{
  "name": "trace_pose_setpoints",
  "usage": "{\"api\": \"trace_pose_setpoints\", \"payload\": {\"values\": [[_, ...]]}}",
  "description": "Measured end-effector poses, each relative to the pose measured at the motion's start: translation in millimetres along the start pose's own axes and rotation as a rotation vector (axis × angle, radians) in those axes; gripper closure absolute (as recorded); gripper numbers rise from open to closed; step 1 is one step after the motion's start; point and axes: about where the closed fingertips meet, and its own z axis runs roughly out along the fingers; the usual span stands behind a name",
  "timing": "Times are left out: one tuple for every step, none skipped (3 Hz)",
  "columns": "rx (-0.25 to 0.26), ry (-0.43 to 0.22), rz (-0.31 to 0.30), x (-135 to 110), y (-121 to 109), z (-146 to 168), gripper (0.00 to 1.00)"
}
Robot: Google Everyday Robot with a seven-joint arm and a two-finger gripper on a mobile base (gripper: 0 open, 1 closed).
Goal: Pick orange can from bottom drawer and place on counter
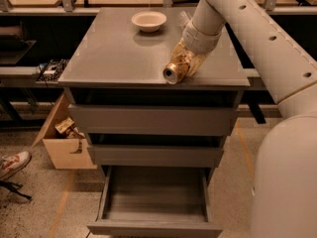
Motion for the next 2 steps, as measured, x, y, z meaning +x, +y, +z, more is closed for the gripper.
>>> {"api": "trace_pose_setpoints", "payload": {"values": [[0.017,0.006,-0.001,2.1,-5.5,3.8,0.59],[0.029,0.010,-0.002,3.6,-9.7,7.3,0.37]]}}
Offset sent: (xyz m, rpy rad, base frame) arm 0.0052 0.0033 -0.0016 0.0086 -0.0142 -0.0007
